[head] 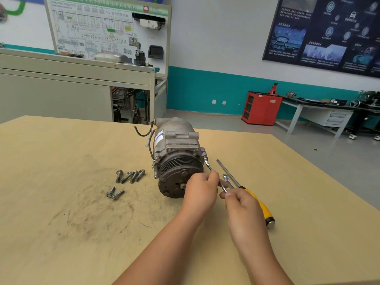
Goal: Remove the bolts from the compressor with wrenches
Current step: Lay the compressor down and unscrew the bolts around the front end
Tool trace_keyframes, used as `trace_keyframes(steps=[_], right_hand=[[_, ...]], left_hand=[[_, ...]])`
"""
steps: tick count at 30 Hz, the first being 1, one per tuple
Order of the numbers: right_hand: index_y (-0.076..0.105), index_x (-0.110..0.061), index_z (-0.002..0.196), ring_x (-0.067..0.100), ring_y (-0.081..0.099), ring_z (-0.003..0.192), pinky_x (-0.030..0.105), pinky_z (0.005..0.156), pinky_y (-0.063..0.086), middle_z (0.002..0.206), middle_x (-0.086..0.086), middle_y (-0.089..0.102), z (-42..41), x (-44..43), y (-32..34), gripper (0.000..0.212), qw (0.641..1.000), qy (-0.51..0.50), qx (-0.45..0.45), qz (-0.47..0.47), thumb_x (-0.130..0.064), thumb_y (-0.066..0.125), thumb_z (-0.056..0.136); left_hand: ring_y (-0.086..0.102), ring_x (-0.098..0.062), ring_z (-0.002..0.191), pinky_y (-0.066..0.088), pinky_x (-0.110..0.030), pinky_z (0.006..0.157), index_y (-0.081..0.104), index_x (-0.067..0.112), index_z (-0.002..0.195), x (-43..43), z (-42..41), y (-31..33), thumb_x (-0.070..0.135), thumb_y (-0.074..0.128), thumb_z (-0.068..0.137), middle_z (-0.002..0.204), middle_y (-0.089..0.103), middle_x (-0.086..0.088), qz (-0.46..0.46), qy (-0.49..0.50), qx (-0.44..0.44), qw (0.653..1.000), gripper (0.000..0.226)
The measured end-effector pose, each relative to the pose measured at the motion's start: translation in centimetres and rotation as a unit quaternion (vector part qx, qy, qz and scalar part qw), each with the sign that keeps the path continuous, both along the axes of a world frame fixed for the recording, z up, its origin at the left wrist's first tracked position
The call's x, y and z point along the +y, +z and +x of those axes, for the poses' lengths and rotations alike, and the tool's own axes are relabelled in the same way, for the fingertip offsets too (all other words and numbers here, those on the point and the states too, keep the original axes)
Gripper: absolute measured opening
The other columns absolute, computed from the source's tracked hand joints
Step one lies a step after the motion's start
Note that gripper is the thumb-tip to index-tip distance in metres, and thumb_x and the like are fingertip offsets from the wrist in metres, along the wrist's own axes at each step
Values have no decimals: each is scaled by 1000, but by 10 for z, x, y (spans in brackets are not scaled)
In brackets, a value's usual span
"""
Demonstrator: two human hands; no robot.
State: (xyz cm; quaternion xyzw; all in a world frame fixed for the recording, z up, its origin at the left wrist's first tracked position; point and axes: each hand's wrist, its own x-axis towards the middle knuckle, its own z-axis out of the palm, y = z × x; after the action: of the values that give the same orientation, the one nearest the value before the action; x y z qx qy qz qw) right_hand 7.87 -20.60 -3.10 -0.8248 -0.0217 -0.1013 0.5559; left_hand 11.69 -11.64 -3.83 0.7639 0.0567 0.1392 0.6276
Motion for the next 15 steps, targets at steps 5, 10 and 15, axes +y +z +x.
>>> trace_keyframes(steps=[5, 10, 15], right_hand=[[53, -5, 71, 9, 32, 38, 21, 39, 27, 44, -3, 37, -3, 4, 6, 23, 934, 99, 151, 308, -2, 45, 93], [56, -10, 78, 10, 37, 33, 20, 35, 29, 42, 1, 44, -6, 6, 3, 23, 941, 131, 158, 268, -5, 42, 95], [56, -20, 89, 7, 34, 33, 19, 34, 28, 41, -5, 44, -5, 9, -10, 17, 987, 84, 89, 106, -11, 44, 95]], left_hand=[[46, -13, 57, 36, -23, 52, 67, 23, 56, 0, -3, 3, 19, 39, 91, 63, 57, -7, -33, 6, 5, 999, 45], [55, -11, 59, 44, -25, 62, 68, 22, 54, 1, -4, 3, 23, 40, 93, 52, 61, 5, -71, 10, 22, 997, 48], [44, -6, 44, 39, -23, 54, 69, 20, 56, 4, -6, -3, 43, 60, 88, 46, 50, 4, -51, -12, 24, 998, 41]])
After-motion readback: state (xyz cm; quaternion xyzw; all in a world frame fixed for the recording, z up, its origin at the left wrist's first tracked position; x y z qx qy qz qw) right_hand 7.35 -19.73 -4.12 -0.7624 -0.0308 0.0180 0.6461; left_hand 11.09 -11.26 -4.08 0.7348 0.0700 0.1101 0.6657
